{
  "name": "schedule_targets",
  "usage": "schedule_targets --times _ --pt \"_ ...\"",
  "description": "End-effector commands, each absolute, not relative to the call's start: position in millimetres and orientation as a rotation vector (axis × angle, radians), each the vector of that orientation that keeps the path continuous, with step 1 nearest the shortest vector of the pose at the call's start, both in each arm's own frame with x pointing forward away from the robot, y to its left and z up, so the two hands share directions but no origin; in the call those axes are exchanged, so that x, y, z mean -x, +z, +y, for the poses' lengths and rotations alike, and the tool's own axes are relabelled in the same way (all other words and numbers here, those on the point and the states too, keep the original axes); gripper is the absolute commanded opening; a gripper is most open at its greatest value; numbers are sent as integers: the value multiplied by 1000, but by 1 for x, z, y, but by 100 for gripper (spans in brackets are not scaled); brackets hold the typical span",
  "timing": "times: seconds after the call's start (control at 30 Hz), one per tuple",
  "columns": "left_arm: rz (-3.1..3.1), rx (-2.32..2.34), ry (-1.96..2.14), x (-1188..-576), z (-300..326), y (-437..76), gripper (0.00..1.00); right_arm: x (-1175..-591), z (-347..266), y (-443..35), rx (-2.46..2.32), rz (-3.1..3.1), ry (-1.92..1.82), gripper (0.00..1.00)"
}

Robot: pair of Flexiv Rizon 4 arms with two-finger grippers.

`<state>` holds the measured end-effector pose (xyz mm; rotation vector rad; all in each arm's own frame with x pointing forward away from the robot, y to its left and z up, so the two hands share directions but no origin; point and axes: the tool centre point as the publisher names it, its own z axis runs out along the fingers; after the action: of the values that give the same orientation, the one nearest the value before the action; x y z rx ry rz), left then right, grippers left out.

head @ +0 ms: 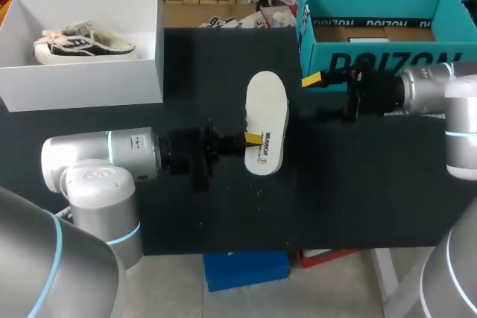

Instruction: Take the shoe out of the shoebox, open the shoe tongue, remove and reinsert the insole, then place the shoe into the shoebox

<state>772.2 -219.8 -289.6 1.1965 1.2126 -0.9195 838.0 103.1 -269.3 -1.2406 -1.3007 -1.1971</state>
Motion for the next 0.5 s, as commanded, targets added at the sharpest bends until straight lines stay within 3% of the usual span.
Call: schedule_targets --times 0.03,0.5 --pt "1216 -1197 -914 -772 -221 -289 0 -830 116 -276 1244 -1301 -1210 100" --pt "1216 -1197 -914 -772 -221 -289 0 -825 152 -281 1199 -1344 -1216 100"
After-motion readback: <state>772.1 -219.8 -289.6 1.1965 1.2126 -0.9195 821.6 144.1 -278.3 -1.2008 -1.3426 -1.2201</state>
